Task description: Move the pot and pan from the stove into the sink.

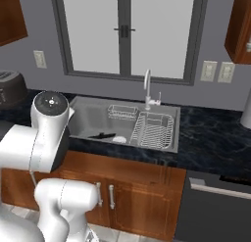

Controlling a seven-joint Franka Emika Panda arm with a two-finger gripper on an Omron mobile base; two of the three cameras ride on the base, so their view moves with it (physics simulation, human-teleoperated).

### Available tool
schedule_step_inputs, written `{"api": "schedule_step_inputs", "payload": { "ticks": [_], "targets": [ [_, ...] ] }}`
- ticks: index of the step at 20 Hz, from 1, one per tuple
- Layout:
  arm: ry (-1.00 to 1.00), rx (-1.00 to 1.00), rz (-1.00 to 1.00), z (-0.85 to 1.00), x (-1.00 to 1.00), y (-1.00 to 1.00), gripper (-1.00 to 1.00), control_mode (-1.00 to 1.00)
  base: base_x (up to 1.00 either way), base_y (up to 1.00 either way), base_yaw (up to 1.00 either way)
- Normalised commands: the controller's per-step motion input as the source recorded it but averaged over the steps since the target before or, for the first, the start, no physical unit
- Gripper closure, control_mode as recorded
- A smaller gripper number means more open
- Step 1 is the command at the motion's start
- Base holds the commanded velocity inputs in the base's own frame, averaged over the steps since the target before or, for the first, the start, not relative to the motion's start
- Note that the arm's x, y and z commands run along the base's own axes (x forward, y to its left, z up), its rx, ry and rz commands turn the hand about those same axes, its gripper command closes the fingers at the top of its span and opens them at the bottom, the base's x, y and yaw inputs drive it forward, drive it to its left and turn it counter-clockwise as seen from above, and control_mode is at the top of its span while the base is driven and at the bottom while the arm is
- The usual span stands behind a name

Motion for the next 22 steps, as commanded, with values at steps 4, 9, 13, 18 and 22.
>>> {"api": "schedule_step_inputs", "payload": {
  "ticks": [4, 9, 13, 18, 22],
  "targets": [
    [0.0, 0.0, 0.0, 0.0, 0.0, 0.0, -1.0, 1.0, -0.81, -0.21, 0.0],
    [0.0, 0.0, 0.0, 0.0, 0.0, 0.0, -1.0, 1.0, -0.38, -0.34, -0.2],
    [0.0, 0.0, 0.0, 0.0, 0.0, 0.0, -1.0, 1.0, 0.0, -0.3, -0.4],
    [0.0, 0.0, 0.0, 0.0, 0.0, 0.0, -1.0, 1.0, 0.0, -0.22, -0.44],
    [0.0, 0.0, 0.0, 0.0, 0.0, 0.0, -1.0, 1.0, 0.0, -0.16, -0.48]
  ]
}}
